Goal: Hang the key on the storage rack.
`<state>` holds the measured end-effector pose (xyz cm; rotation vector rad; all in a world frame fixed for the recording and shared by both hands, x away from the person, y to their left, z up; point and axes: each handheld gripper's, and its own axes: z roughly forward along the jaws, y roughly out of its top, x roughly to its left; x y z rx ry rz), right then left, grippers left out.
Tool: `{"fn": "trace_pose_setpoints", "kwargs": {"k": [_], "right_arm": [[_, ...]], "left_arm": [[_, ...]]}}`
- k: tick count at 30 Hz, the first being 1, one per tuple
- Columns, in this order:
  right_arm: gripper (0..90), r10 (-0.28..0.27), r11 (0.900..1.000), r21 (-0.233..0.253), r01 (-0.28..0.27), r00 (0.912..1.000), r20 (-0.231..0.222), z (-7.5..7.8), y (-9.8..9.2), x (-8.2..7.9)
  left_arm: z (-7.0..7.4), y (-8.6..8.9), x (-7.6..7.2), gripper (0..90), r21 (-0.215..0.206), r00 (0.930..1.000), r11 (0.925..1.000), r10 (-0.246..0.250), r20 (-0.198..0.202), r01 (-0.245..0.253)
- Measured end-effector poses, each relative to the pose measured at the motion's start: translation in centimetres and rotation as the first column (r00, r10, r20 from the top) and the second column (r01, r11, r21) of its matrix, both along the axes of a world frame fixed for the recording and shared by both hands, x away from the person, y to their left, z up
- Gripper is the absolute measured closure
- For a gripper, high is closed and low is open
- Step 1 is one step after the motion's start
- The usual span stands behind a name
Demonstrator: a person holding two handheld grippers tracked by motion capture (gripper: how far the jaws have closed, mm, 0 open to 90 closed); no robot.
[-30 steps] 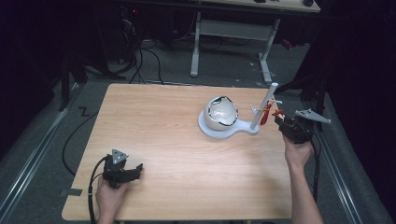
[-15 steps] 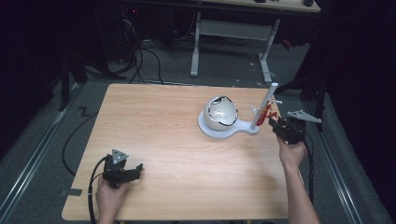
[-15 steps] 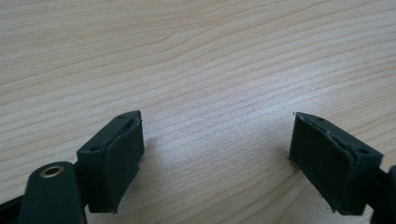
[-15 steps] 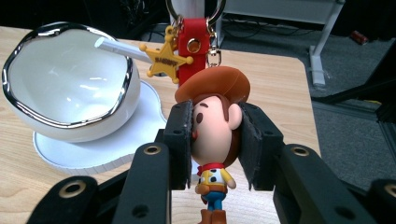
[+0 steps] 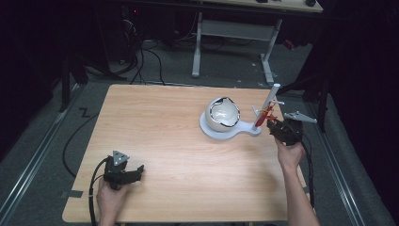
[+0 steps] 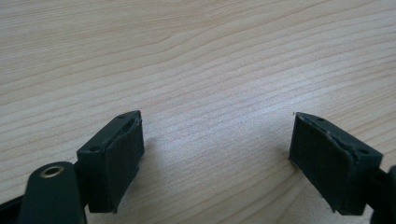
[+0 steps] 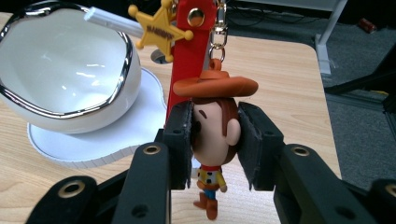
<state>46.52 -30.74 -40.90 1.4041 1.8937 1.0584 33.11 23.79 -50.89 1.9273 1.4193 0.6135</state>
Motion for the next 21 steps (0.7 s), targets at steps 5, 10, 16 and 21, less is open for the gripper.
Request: {"fn": "trace_pose_setpoints", "kwargs": {"k": [5,10,16,21], "right_arm": [[66.7,-0.002,1.000,0.001,0.002,1.0000,-0.003,-0.21,0.04,0.17],[64.8,-0.003,1.000,0.008,0.004,1.0000,-0.004,-0.32,0.08,0.16],[56.0,-0.011,0.999,0.031,0.011,0.9999,-0.009,-0.64,-0.21,-0.03],[51.9,-0.027,0.999,0.021,0.027,0.9996,-0.003,-0.83,-0.47,-0.43]], "left_arm": [[0.00,0.00,0.00,18.3,0.000,1.0000,1.0000,0.000,0.000,0.000],[0.00,0.00,0.00,18.3,-0.001,1.0000,1.0000,0.000,0.000,0.000],[0.00,0.00,0.00,18.3,-0.001,1.0000,1.0000,0.000,0.000,0.000],[0.00,0.00,0.00,18.3,-0.001,1.0000,1.0000,0.000,0.000,0.000]]}}
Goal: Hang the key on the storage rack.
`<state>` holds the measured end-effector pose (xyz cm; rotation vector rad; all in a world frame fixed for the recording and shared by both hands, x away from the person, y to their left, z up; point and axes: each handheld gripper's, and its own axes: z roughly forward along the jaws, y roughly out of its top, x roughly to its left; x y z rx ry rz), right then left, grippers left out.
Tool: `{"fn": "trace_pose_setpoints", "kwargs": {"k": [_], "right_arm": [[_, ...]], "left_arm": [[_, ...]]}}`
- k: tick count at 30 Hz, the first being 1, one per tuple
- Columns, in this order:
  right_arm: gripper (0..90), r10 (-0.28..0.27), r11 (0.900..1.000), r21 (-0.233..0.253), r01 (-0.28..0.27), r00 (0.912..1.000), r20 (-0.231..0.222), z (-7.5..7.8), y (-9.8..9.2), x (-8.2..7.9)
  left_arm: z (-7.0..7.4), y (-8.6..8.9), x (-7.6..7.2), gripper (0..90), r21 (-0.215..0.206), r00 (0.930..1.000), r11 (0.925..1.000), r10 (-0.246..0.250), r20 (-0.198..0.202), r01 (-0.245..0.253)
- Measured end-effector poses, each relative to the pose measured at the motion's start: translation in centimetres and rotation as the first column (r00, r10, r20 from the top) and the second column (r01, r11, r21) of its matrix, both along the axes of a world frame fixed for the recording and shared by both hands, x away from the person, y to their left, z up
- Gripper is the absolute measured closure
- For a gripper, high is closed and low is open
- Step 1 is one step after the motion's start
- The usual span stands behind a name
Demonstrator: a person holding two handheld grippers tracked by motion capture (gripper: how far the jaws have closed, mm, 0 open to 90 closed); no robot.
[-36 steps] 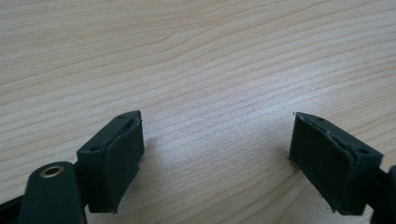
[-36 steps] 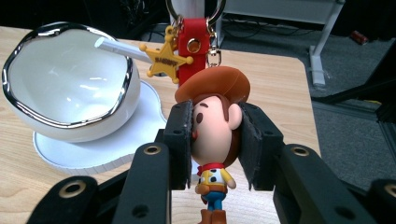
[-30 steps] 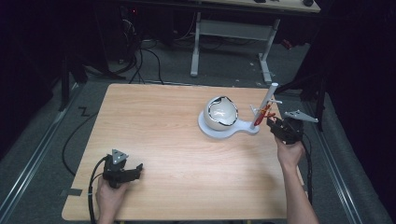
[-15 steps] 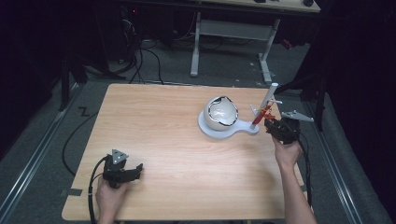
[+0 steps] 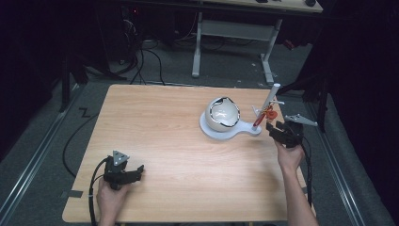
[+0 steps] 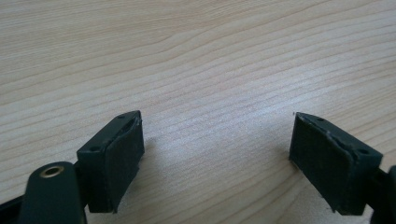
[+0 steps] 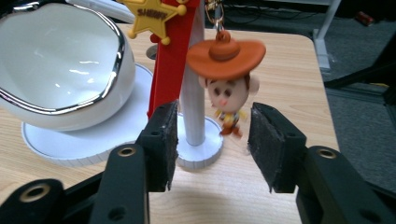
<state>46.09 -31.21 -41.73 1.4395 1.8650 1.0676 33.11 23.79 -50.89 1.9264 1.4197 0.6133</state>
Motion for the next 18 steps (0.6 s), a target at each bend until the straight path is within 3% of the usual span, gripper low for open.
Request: {"fn": "trace_pose_setpoints", "kwargs": {"k": [18], "right_arm": [[50.2,0.028,0.999,0.022,-0.029,0.9980,0.056,0.6,0.0,-2.8]], "left_arm": [[0.0,0.0,0.0,18.4,0.000,1.0000,1.0000,0.001,0.000,-0.001]]}}
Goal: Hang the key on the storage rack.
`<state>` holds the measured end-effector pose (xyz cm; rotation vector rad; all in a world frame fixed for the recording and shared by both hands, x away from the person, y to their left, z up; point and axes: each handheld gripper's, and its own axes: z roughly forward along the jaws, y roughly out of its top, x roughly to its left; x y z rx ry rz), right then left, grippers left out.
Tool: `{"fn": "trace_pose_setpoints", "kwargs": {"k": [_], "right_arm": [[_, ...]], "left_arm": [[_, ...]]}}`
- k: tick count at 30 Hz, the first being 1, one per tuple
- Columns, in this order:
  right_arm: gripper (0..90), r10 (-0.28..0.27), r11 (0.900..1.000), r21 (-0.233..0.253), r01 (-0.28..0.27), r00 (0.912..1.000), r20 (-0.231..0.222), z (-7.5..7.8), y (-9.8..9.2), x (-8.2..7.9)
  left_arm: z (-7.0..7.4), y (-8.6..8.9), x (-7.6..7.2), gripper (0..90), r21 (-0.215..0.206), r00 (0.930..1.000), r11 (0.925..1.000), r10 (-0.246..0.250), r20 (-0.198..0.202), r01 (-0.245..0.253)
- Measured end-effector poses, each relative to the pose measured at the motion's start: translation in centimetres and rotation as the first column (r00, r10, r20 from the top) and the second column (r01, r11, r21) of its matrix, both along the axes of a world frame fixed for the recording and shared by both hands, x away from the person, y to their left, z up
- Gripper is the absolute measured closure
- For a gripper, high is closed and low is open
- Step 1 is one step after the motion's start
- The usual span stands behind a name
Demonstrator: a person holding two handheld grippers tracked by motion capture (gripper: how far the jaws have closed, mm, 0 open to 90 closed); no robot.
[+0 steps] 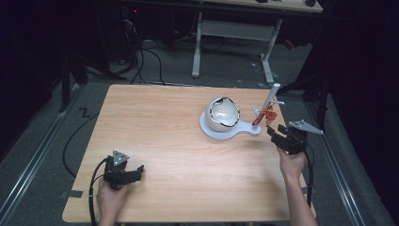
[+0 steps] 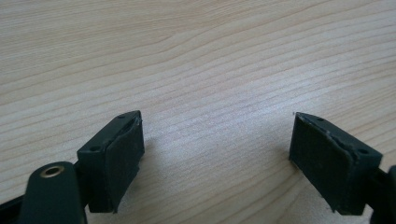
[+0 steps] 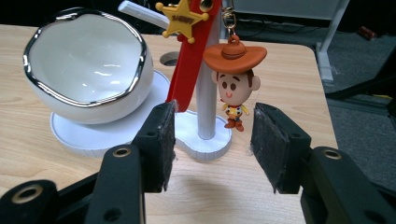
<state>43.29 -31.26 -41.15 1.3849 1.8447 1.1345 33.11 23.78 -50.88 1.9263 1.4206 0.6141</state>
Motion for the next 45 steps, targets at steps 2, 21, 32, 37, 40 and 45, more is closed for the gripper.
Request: {"fn": "trace_pose_setpoints", "kwargs": {"k": [2,21,32,37,40,45], "right_arm": [[50.2,0.004,1.000,0.002,-0.004,1.0000,0.003,0.0,0.0,-0.2],[49.3,0.027,0.999,0.028,-0.028,0.9995,0.016,-0.3,0.2,-2.1],[48.8,0.048,0.998,0.043,-0.050,0.9983,0.034,-0.5,0.4,-3.3],[48.6,0.054,0.997,0.047,-0.056,0.9977,0.040,-0.6,0.5,-3.9],[48.6,0.052,0.997,0.057,-0.054,0.9978,0.042,-0.7,0.4,-4.2],[48.5,0.053,0.997,0.059,-0.056,0.9977,0.043,-1.0,0.2,-4.7]], "left_arm": [[0.0,0.0,0.0,18.4,-0.001,1.0000,1.0000,0.000,0.001,0.000],[0.0,0.0,0.0,18.6,0.000,1.0000,1.0000,0.005,0.000,-0.005],[0.0,0.0,0.0,18.6,0.000,1.0000,1.0000,0.005,0.000,-0.005],[0.0,0.0,0.0,18.6,0.000,1.0000,1.0000,0.005,0.000,-0.005],[0.0,0.0,0.0,18.6,0.000,1.0000,1.0000,0.005,0.000,-0.005],[0.0,0.0,0.0,18.6,0.001,1.0000,1.0000,0.005,-0.001,-0.005]]}}
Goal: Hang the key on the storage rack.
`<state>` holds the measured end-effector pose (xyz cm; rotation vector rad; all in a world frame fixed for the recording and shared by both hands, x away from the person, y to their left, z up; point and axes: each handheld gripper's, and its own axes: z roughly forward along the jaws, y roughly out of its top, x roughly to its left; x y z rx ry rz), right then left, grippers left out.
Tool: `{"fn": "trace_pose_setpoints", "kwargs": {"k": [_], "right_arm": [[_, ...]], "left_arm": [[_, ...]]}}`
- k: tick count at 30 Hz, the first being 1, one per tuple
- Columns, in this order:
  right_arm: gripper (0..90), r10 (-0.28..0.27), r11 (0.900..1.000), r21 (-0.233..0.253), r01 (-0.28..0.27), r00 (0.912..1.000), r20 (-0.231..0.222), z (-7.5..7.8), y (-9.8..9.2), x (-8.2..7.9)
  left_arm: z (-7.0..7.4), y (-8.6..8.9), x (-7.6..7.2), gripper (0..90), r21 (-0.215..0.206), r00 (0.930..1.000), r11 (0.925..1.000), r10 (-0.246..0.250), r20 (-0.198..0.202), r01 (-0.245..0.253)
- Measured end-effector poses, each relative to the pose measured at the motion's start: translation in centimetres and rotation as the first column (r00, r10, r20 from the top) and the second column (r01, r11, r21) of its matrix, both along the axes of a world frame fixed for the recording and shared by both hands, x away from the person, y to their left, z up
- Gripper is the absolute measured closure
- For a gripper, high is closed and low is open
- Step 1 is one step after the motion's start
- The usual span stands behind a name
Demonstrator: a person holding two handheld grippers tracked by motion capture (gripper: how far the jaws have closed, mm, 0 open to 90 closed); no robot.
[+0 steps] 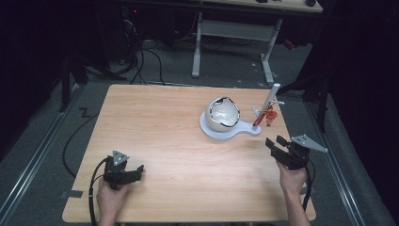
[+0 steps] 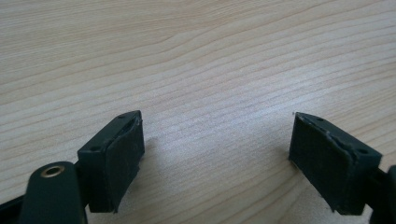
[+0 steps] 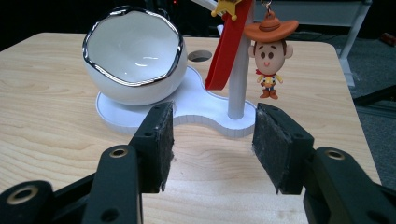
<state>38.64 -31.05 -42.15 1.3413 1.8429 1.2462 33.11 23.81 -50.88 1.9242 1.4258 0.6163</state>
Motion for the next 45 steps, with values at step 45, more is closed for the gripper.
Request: {"fn": "trace_pose_setpoints", "kwargs": {"k": [45], "right_arm": [[48.6,0.035,0.999,-0.017,-0.036,0.9969,-0.071,-3.7,1.5,-2.0]], "left_arm": [[0.0,0.0,0.0,18.5,0.001,1.0000,1.0000,0.000,0.000,0.000]]}}
